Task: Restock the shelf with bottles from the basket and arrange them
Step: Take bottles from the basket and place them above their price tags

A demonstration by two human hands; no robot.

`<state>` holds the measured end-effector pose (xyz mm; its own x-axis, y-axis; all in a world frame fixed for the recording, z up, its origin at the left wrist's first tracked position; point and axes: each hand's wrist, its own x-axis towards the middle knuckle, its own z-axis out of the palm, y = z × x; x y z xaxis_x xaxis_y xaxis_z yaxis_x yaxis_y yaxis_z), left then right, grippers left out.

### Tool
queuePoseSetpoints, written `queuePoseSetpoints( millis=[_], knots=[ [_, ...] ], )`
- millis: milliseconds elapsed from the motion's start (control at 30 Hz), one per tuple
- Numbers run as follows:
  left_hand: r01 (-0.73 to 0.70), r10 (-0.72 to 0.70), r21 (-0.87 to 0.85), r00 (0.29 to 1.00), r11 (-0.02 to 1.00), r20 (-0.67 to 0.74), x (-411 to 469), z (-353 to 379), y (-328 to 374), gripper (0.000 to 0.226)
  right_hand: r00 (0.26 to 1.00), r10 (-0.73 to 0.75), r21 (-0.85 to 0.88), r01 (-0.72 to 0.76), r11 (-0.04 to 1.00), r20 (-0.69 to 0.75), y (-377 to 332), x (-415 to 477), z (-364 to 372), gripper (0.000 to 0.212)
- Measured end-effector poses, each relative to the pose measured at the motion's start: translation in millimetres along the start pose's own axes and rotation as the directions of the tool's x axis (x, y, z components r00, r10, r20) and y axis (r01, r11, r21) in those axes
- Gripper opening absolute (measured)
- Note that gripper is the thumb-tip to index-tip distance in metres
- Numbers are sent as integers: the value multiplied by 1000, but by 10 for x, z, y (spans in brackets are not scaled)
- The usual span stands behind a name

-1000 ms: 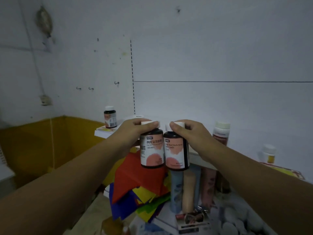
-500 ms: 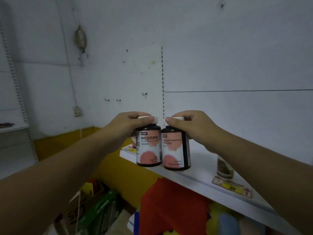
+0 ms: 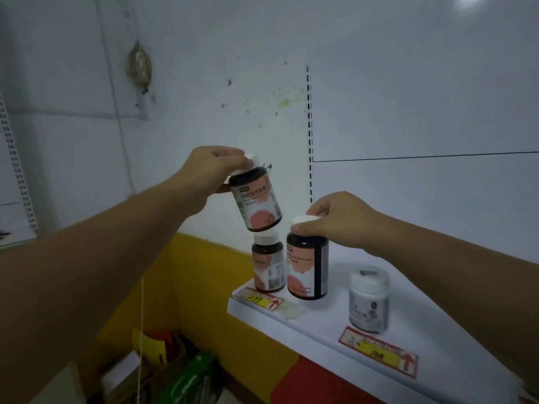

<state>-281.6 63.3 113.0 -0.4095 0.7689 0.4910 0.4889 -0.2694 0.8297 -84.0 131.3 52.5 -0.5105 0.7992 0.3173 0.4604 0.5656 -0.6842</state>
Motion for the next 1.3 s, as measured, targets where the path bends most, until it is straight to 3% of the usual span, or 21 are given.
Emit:
queuePoseSetpoints(
  millis=[200,433,700,833,1033,1133,1200,1267,1300],
  knots=[
    [1,7,-89,996,996,88,714,-40,-489,23,990,143,-150,-142,978,-4,55,386,309,45],
    [53,-16,-118,955,992,295,1238,181,-967,25,978,189,-141,-199,970,-85,131,521,606,35],
    [129,-147,77,736,989,660,1203,560,-1327,13,977,130,-285,-174,943,-166,156,430,760,12],
    [109,-203,174,644,979,737,1167,655,-1415,18,972,124,-297,-180,938,-198,128,402,797,12],
    [55,-216,229,596,972,773,1201,701,-1483,36,972,132,-368,-198,909,-197,132,409,817,25],
    [-25,-185,251,607,968,773,1178,732,-1428,43,974,122,-377,-188,907,-192,137,389,782,41],
    [-170,-105,268,631,948,769,1158,732,-1340,59,966,113,-441,-208,873,-234,120,349,701,55],
    [-389,-18,331,624,859,781,1109,725,-1194,73,957,121,-559,-254,789,-264,128,314,526,61],
    [-524,13,394,613,755,790,1082,727,-1092,76,959,133,-658,-269,703,-250,153,299,404,63]
  ],
)
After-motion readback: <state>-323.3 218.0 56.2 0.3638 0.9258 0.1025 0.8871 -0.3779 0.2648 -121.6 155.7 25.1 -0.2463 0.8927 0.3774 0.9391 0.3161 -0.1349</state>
